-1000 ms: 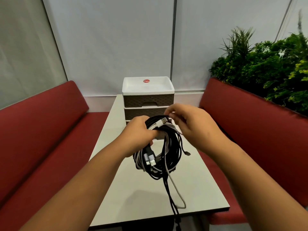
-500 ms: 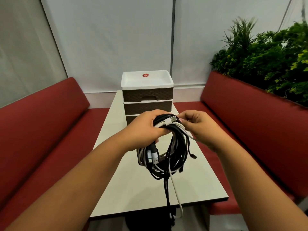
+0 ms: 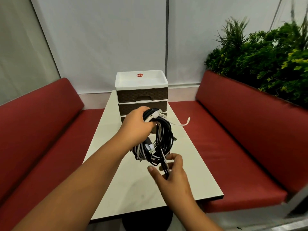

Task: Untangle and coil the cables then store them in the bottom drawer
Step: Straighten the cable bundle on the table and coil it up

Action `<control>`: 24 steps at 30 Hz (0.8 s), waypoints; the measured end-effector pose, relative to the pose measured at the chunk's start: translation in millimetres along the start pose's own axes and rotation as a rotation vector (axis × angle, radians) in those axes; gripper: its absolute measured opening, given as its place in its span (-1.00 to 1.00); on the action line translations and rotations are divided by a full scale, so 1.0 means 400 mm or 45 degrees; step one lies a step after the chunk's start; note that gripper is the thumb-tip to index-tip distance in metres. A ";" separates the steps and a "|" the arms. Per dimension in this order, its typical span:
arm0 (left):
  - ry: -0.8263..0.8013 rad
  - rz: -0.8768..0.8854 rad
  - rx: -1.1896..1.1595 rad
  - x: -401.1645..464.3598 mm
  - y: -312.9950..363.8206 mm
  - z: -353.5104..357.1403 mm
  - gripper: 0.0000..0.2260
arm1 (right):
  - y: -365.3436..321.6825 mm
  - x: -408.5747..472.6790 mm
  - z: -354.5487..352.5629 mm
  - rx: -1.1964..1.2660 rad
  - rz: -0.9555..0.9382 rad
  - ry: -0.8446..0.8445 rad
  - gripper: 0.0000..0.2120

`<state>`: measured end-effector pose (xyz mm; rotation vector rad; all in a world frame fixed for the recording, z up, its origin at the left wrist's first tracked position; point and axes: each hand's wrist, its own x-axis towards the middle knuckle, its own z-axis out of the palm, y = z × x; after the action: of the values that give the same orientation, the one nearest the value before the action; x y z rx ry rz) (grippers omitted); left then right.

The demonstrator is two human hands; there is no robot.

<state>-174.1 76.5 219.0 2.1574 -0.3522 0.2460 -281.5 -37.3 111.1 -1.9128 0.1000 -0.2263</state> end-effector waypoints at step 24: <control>-0.794 0.128 -0.052 -0.068 0.027 -0.074 -0.83 | -0.363 0.257 -0.344 -0.577 -0.767 -0.848 -0.88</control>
<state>-204.7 99.2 235.8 2.1378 -0.8093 -0.3885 -215.3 -132.3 304.0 -2.3286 -0.9487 0.0543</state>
